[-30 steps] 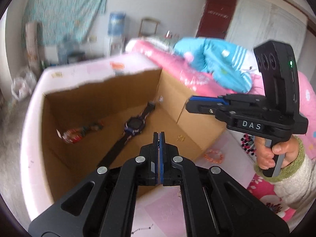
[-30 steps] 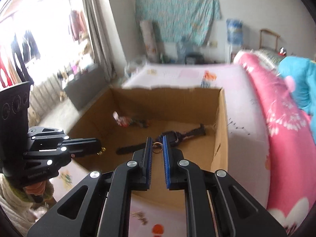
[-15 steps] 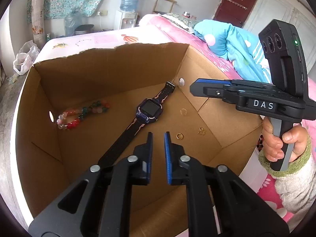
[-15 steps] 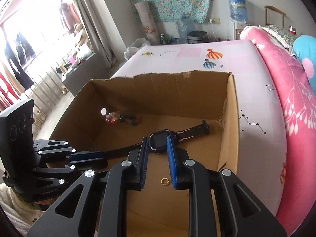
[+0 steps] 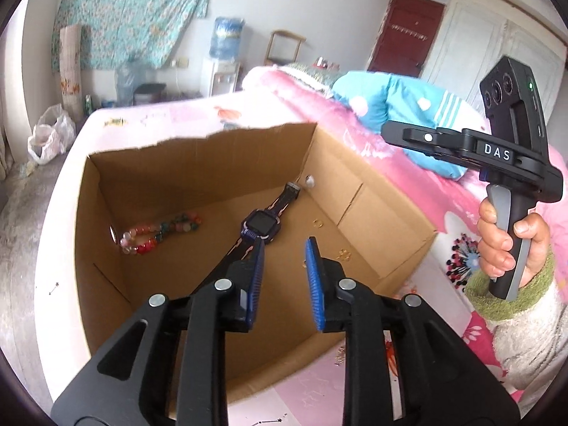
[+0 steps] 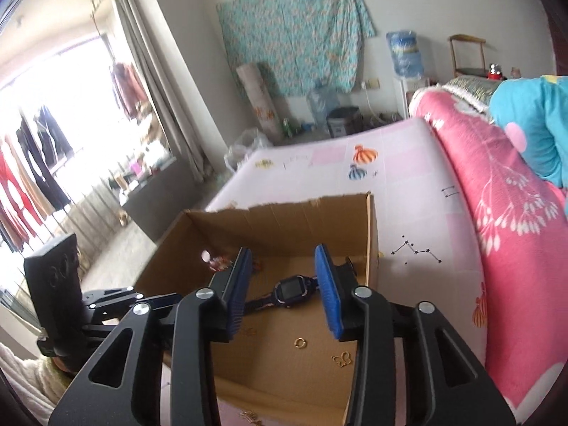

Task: Organize jewelry
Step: 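Open the right gripper then the left gripper to drop the pieces into the box, then withdraw both open grippers from the box back over the table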

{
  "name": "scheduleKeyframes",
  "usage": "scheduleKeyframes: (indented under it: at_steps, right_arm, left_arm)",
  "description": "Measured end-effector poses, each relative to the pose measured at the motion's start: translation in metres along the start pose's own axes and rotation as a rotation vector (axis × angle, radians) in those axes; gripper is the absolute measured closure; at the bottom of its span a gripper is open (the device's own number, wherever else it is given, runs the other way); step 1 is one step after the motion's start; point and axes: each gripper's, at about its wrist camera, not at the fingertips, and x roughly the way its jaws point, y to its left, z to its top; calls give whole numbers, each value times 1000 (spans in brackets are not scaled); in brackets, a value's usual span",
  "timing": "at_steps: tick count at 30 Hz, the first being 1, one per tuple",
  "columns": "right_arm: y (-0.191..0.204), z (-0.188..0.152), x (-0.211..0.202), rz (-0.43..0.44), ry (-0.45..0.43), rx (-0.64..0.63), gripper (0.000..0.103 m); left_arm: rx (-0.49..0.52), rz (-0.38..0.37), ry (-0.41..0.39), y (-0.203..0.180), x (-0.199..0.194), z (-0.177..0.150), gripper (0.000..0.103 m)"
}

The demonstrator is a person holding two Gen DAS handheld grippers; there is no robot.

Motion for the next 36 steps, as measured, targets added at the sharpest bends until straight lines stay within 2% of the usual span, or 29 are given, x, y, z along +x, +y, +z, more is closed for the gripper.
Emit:
scheduleKeyframes:
  at_steps: [6,9,10,12,14,19,24,28,36]
  right_arm:
    - [9,-21,-40,29,-89,23,57]
    - [12,-39,-53,34,-107,46,42]
    - [13,-45,-56,31,-108,51,42]
    - [16,-59,-61,22,-94,62,41]
    - [16,-71,-64,15,-73,77,37]
    - [14,-103,-61,-20,7,114,34]
    - [12,-131,-49,-64,107,138,33]
    - [19,-152,-42,-132,168,94,33]
    - [24,-184,-31,-211,256,59,33]
  left_arm:
    - [25,-17,-92,-8,-35,-12,61]
    - [42,-12,-135,-11,-52,-23,47]
    - [47,-10,-144,-12,-57,-28,42]
    - [59,-11,-139,-14,-63,-36,37]
    - [67,-6,-113,-17,-65,-45,31]
    - [62,-9,-54,-20,-68,-62,26]
    - [60,4,11,-25,-62,-82,25]
    - [66,24,57,-28,-55,-96,25]
    - [49,53,106,-30,-37,-110,25]
